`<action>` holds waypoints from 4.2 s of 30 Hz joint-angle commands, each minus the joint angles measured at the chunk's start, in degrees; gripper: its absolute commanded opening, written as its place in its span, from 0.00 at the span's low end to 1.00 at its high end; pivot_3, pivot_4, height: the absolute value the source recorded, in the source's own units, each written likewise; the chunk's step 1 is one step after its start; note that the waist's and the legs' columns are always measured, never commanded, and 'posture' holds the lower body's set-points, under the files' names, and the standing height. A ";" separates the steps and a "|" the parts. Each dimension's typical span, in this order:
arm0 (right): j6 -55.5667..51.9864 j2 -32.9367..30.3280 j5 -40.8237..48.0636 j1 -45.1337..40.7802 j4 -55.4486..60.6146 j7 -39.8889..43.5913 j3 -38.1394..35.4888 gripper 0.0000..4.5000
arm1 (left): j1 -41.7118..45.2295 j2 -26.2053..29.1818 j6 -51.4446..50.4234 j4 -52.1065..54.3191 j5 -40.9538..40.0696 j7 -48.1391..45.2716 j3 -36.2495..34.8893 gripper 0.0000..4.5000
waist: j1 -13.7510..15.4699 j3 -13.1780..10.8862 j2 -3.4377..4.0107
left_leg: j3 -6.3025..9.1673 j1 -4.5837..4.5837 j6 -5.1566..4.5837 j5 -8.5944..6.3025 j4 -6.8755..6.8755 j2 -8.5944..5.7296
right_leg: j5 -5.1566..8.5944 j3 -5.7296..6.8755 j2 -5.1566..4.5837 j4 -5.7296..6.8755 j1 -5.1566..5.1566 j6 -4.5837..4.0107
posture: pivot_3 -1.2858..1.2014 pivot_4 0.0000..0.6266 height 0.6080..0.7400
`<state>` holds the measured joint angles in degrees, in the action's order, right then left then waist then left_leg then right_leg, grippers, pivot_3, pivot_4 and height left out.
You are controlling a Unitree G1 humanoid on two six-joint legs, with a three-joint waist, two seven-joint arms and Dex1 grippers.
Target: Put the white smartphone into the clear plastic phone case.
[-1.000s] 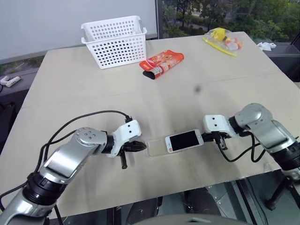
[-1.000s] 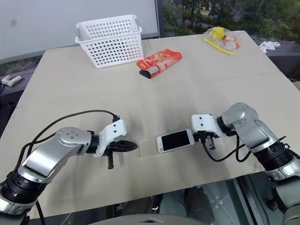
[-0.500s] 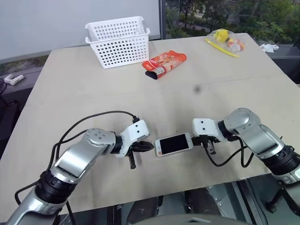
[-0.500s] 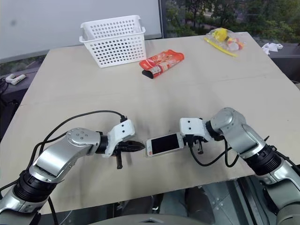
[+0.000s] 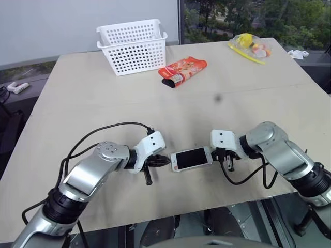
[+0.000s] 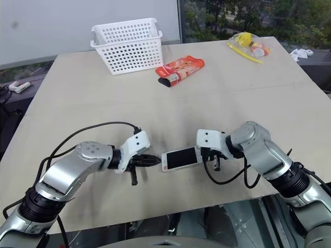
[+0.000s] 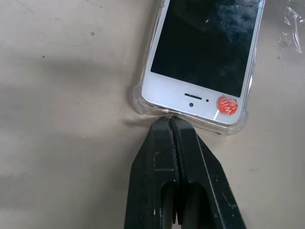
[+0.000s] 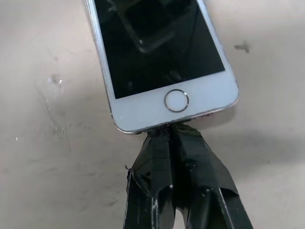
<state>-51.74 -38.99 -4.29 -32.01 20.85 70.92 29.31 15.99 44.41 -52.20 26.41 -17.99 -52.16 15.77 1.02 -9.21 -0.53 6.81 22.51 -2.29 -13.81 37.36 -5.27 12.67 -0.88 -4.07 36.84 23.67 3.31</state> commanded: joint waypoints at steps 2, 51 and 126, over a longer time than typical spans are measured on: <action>-0.78 3.07 3.71 1.38 3.80 -2.31 0.84 0.01 | 1.09 -3.10 1.29 1.73 -1.23 0.33 2.11 0.00 | 0.00 0.02 -0.01 | 0.00 0.00 0.00 0.00 0.00 -0.01 | 0.00 0.00 0.00 0.00 -0.01 0.00 | 0.52 0.24 1.00; 9.10 -3.75 20.85 12.02 2.91 -8.57 -12.62 0.01 | 2.38 1.04 2.56 1.75 -0.80 -0.56 4.34 0.00 | -0.09 -0.21 -0.03 | -0.03 0.28 0.00 0.00 -0.08 0.01 | 0.00 -0.03 0.00 -0.02 0.23 0.00 | 0.52 0.24 1.00; -15.48 25.77 33.81 16.40 -7.92 -31.42 -48.36 0.01 | 1.44 -7.48 1.17 0.23 -0.69 7.05 0.93 0.00 | -0.31 0.32 -0.09 | -0.09 1.02 0.36 0.20 -0.05 0.08 | -0.32 0.09 -0.04 0.00 1.11 -0.12 | 0.52 0.24 1.00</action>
<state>-67.02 -13.29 27.90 -16.80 11.85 40.69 -19.41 17.35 36.82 -51.75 25.78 -18.22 -45.15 17.41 0.71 -8.89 -0.62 6.71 23.51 -1.93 -13.61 37.29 -5.19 12.36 -0.81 -4.10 36.83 24.78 3.19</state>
